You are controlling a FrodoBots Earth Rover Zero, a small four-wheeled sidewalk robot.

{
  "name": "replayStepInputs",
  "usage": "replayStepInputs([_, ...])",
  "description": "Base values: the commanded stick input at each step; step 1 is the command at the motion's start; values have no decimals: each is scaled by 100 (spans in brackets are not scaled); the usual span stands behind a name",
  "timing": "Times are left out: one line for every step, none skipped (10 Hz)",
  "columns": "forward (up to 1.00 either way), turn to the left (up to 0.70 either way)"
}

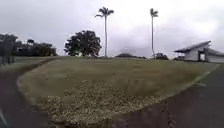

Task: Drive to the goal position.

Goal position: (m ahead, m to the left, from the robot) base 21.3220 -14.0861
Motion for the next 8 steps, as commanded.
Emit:
replayStepInputs([0,-70])
replayStepInputs([0,-70])
replayStepInputs([0,-70])
replayStepInputs([0,-70])
replayStepInputs([0,-70])
replayStepInputs([0,-70])
replayStepInputs([0,-70])
replayStepInputs([0,-70])
